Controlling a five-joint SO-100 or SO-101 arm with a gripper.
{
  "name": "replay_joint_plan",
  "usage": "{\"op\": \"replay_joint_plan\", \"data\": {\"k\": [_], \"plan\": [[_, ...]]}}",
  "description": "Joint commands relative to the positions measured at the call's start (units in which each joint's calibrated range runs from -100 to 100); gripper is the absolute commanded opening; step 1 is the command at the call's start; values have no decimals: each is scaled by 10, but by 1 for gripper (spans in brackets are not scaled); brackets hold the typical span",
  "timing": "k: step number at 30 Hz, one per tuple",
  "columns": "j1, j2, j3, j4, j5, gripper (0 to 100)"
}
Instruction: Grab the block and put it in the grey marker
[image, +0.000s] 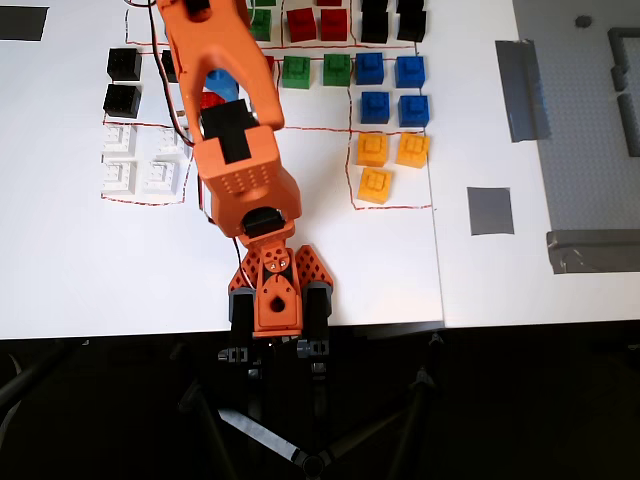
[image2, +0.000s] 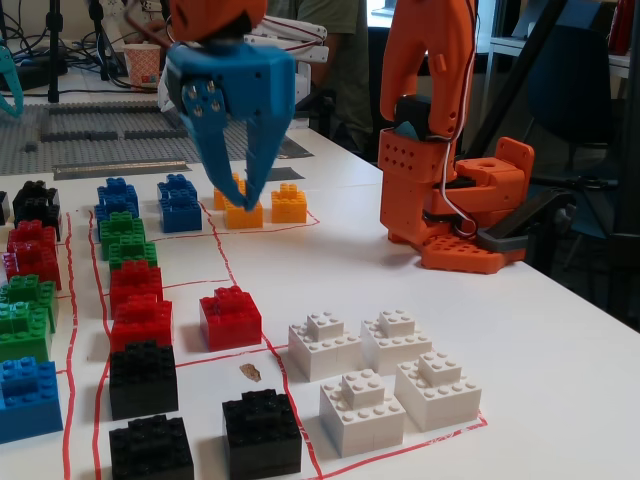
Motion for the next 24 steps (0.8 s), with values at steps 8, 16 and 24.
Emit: {"op": "replay_joint_plan", "data": {"k": [8,16,24], "plan": [[-122,22,-201,49,-36,0],[-246,-4,-188,-42,-64,0],[-350,-1,-162,-122,-81,1]]}}
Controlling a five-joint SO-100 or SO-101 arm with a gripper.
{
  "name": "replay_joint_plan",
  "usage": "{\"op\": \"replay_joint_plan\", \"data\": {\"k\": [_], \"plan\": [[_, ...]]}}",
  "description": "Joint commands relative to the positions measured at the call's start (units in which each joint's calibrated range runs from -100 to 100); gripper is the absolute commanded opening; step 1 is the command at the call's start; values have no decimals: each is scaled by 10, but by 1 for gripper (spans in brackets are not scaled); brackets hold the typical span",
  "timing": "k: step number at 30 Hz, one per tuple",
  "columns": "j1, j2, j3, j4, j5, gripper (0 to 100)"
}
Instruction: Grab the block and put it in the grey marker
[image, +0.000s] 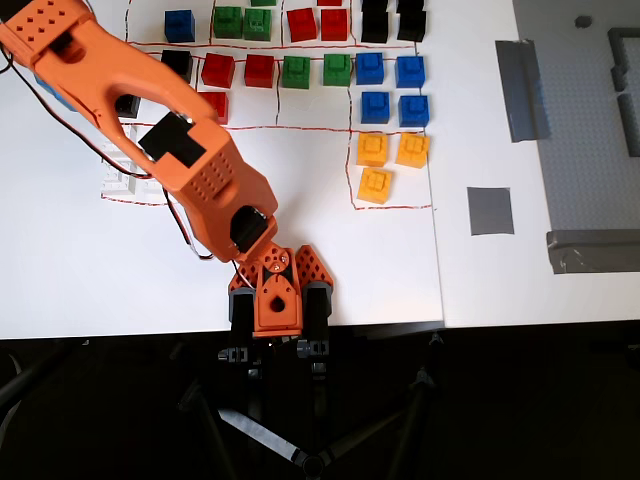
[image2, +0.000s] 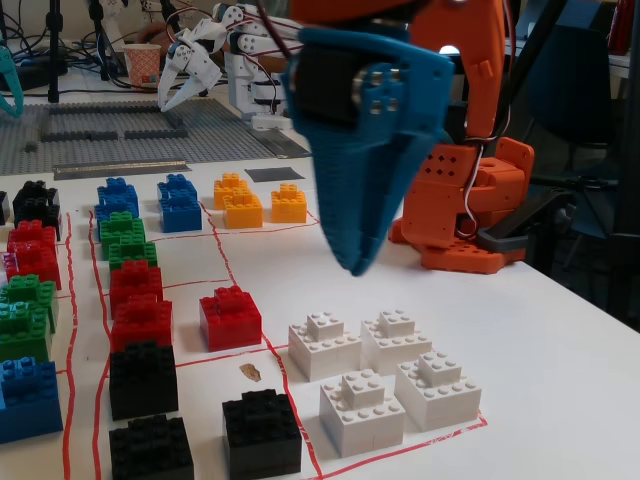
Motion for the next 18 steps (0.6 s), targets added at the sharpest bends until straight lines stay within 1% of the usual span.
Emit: {"op": "replay_joint_plan", "data": {"k": [1,7,18], "plan": [[-26,-50,-44,-17,-15,2],[-38,-33,-42,-62,-25,9],[-1,-29,31,-144,-26,18]]}}
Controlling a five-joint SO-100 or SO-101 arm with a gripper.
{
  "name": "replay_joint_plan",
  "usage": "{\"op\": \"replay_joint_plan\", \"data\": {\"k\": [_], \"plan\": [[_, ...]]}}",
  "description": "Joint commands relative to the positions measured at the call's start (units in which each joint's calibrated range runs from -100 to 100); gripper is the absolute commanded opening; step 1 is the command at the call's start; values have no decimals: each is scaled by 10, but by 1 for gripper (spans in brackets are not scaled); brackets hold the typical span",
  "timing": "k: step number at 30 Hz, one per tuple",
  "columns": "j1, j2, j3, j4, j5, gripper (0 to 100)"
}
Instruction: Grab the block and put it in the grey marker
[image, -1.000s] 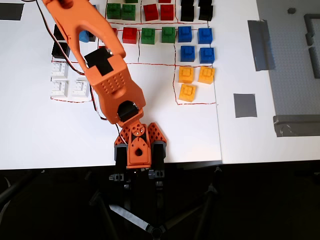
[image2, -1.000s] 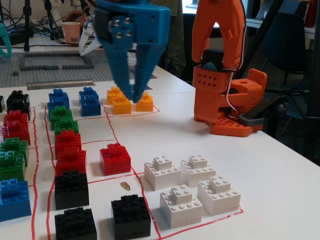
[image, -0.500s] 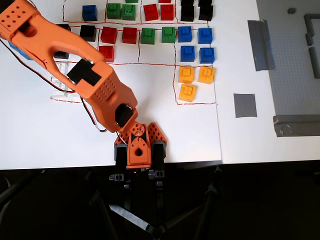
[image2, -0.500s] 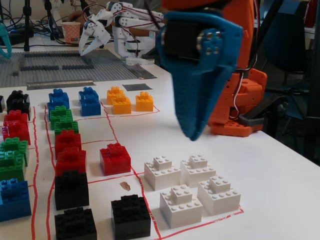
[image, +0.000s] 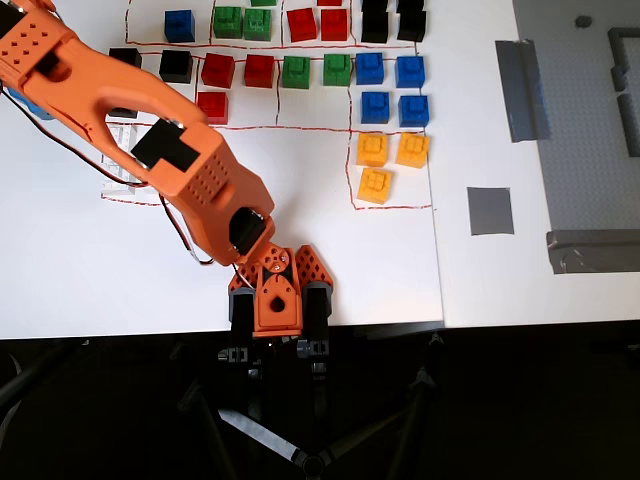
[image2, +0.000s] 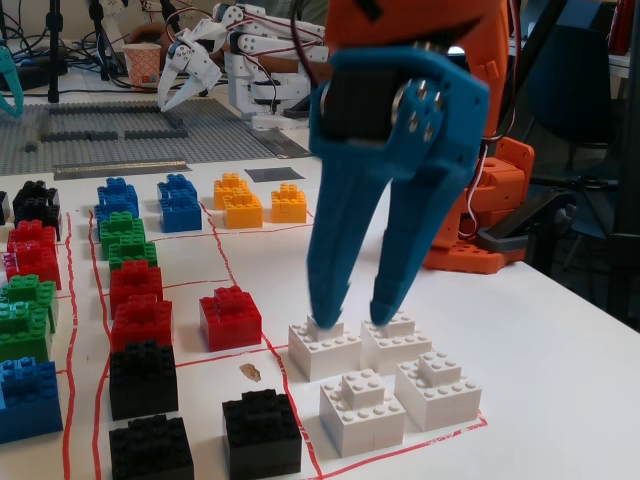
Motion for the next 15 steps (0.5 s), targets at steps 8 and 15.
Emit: {"op": "replay_joint_plan", "data": {"k": [8,15], "plan": [[60,-45,40,-67,-5,21],[82,-24,42,-80,-5,22]]}}
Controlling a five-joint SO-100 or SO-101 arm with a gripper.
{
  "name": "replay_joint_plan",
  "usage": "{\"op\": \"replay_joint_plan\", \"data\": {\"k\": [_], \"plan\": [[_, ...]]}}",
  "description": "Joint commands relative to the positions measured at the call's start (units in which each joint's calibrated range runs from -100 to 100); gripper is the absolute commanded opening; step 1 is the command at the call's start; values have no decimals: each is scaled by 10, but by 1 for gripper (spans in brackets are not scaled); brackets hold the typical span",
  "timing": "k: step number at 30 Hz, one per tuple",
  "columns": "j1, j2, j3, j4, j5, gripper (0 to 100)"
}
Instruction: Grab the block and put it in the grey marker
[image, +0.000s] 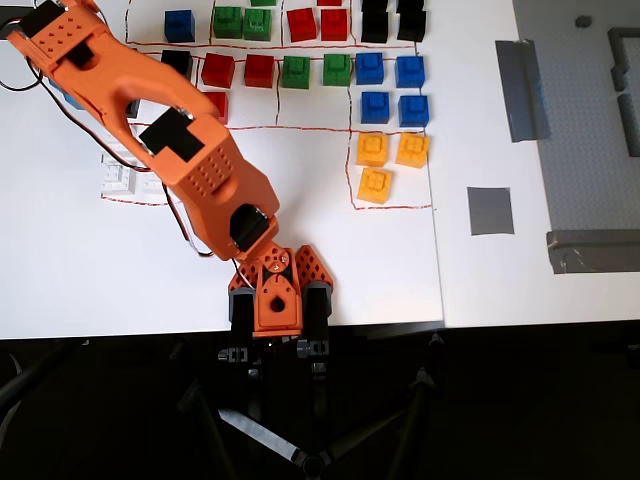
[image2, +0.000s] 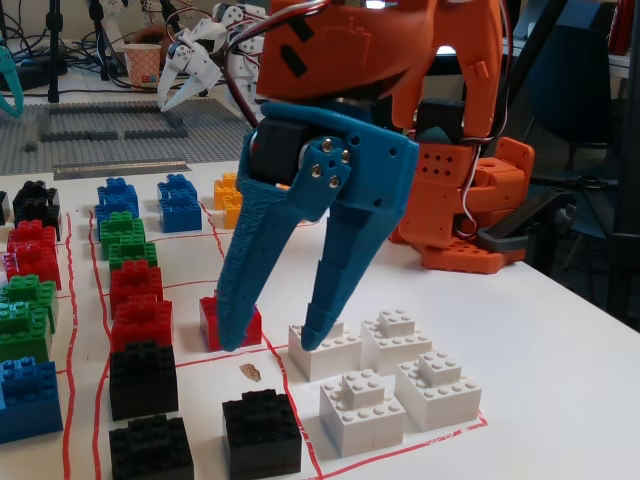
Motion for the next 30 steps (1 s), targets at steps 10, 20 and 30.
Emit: {"op": "replay_joint_plan", "data": {"k": [10,20,30], "plan": [[21,6,-38,-13,-11,23],[22,44,-43,-16,-15,24],[31,64,-44,-28,-13,25]]}}
